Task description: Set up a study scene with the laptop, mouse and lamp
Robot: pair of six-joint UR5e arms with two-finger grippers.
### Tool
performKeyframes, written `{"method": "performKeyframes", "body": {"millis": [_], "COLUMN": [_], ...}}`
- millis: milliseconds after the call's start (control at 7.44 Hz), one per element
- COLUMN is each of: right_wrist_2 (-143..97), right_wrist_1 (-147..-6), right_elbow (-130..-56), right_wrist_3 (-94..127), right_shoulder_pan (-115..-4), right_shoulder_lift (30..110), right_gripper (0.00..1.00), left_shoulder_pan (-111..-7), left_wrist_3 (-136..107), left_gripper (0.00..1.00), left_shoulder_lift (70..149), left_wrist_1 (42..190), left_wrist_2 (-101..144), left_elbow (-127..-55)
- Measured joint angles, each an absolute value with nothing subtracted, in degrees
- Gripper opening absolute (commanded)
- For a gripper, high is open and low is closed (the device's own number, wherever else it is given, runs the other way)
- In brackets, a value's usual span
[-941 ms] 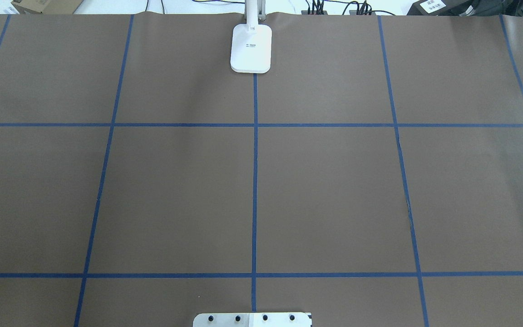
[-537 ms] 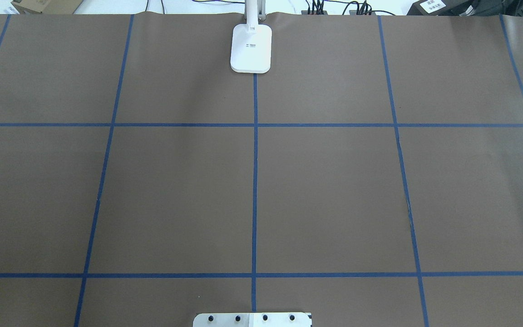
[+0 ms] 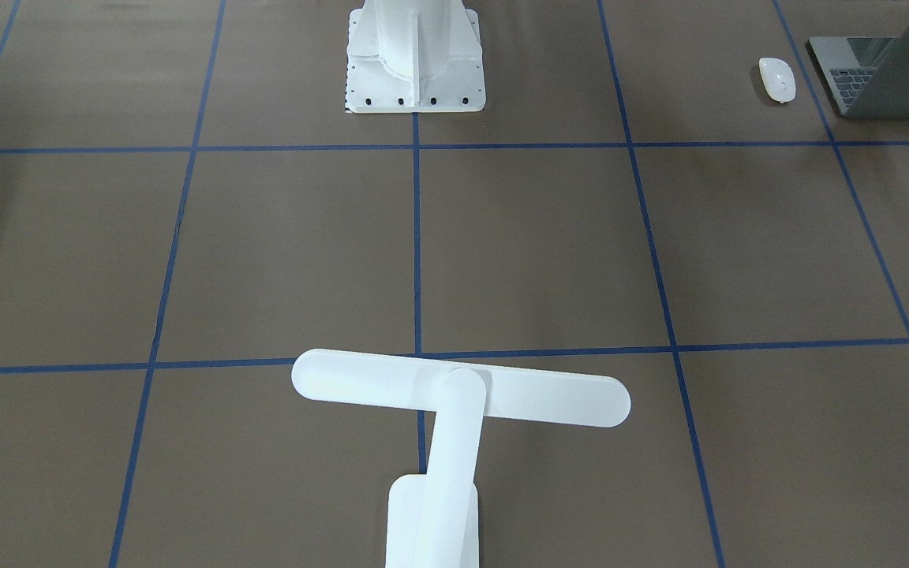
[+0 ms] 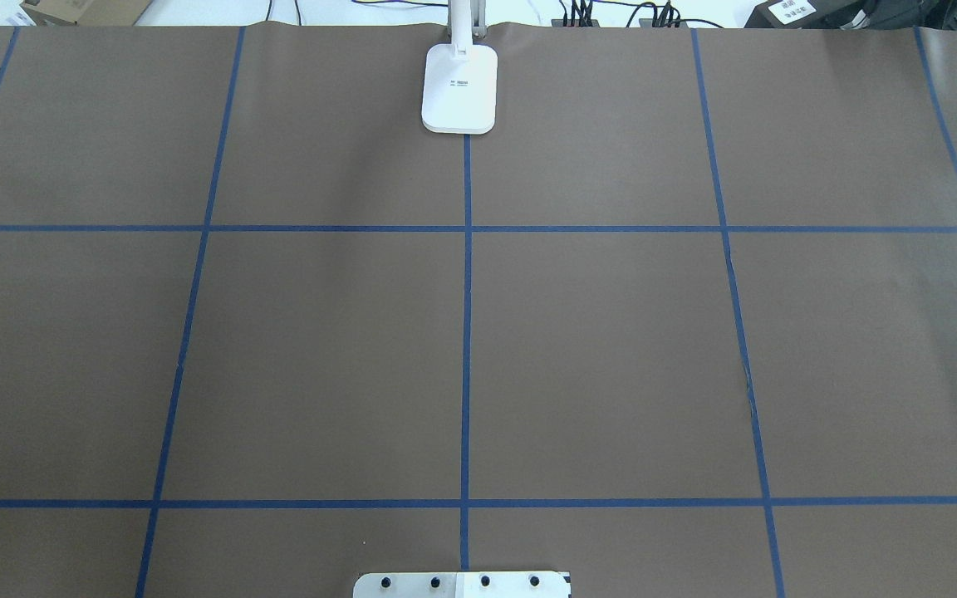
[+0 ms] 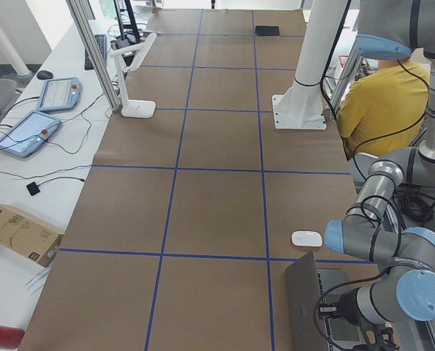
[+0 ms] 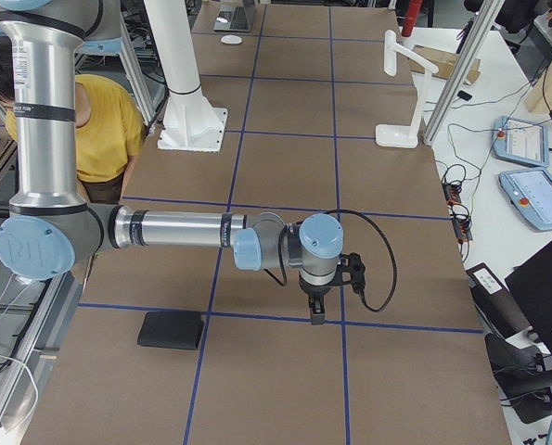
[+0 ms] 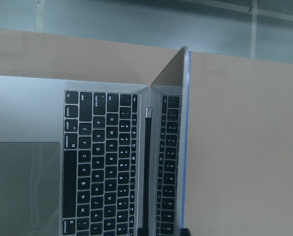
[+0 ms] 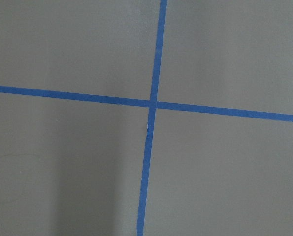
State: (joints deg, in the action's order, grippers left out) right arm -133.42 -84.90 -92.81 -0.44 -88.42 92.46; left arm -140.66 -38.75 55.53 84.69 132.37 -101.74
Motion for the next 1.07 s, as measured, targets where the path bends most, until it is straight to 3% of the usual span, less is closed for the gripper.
{"method": "performKeyframes", "body": {"millis": [672,1075], "right_wrist_2": [-133.29,-133.24], "right_wrist_1": [-84.82,-84.82], "right_elbow": [-92.81,-92.8], "right_wrist_3": [-0.42,-0.37], "right_shoulder_pan": [-88.42,-88.42], "right_shoulder_lift": [92.44,92.43], "right_gripper": [1.0,1.0], "left_shoulder_pan": [-140.26,-133.91], "left_wrist_3": [-40.9,-46.09], "left_gripper": [0.0,0.0], "left_shoulder_lift": [60.18,66.32], "left_wrist_1": [84.73,84.9], "left_wrist_2": [138.65,141.11], "left_elbow": [-102.1,-102.15]}}
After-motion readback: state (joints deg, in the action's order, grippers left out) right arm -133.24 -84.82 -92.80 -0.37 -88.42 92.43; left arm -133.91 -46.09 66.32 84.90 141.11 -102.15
